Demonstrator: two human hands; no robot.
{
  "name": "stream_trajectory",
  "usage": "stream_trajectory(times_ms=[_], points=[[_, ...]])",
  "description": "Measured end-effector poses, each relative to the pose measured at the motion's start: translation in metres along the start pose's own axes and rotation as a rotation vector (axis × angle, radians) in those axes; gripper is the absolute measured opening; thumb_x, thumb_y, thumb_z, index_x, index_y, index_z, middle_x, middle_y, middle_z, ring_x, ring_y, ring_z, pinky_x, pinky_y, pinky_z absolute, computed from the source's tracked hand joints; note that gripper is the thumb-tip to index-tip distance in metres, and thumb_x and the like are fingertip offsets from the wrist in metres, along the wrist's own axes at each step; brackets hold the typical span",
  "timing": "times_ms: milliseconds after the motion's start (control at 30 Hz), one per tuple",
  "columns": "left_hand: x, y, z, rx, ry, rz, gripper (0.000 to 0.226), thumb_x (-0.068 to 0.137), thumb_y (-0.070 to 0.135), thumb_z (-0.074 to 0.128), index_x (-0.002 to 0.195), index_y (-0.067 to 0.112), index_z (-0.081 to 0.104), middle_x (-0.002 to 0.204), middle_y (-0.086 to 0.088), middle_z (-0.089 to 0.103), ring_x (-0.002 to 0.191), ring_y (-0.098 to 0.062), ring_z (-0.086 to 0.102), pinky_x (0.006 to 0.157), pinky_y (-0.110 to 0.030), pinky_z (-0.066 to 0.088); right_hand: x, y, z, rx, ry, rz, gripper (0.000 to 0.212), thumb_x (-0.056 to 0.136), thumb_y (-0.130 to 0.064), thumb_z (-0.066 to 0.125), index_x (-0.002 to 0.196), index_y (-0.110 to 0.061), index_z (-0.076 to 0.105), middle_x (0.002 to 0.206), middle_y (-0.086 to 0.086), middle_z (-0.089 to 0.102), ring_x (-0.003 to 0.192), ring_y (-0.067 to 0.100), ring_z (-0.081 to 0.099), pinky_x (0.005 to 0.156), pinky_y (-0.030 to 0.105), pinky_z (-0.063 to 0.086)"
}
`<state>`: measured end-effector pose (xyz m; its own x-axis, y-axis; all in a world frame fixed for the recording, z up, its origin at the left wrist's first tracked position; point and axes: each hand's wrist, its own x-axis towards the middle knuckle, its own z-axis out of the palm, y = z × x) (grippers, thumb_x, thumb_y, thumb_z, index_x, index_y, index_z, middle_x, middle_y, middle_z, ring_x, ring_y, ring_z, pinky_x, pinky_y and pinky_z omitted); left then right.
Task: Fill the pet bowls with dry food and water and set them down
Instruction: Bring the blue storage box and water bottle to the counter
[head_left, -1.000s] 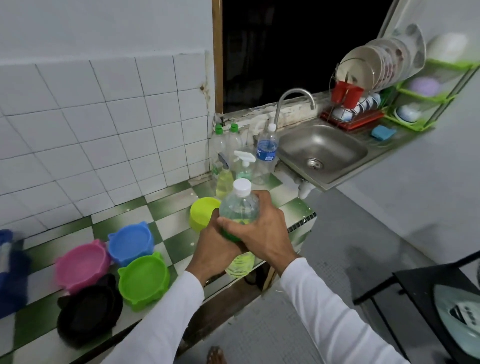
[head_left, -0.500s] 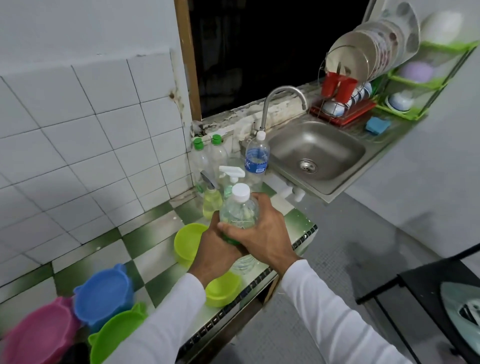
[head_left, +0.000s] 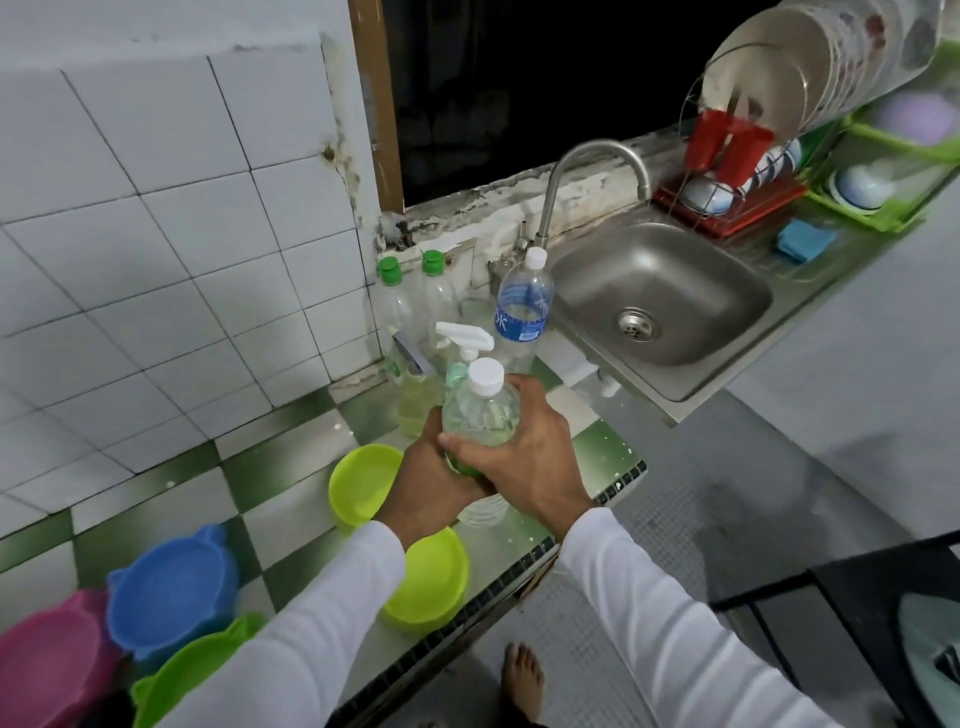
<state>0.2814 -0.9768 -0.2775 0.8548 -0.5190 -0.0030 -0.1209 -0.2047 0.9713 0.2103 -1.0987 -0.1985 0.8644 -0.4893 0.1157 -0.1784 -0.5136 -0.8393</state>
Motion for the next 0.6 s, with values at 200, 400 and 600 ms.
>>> stream_trajectory(times_ms=[200,400,600], points=[[0.021,-0.017,0.006,0.028,0.000,-0.047,0.091,0.058,0.026,0.098,0.136,0.030,0.051,0.120,0.007,0.074,0.112,-0.018,0.071,0.095,-0.052,0.057,0.021,0.021,0.004,0.027,-0.042,0.004,0.085,0.060,-0.052,0.092,0.127,-0.022,0.050,0.109,-0.013,0.063,0.093,-0.002,0.055,0.071,-0.003,0.037],[0.029,-0.033,0.014,0.037,0.036,-0.082,0.089,0.057,0.026,0.097,0.132,0.032,0.051,0.119,0.008,0.074,0.110,-0.017,0.072,0.094,-0.052,0.058,0.034,0.038,0.012,0.063,-0.095,0.039,0.084,0.059,-0.047,0.094,0.125,-0.022,0.049,0.109,-0.010,0.066,0.095,0.003,0.062,0.075,0.002,0.045],[0.036,-0.044,0.016,0.011,0.059,-0.118,0.092,0.056,0.025,0.100,0.133,0.036,0.051,0.121,0.003,0.073,0.111,-0.024,0.071,0.094,-0.057,0.057,0.042,0.045,0.017,0.087,-0.140,0.058,0.085,0.060,-0.045,0.094,0.127,-0.023,0.047,0.111,-0.011,0.065,0.096,0.002,0.061,0.073,-0.001,0.041]])
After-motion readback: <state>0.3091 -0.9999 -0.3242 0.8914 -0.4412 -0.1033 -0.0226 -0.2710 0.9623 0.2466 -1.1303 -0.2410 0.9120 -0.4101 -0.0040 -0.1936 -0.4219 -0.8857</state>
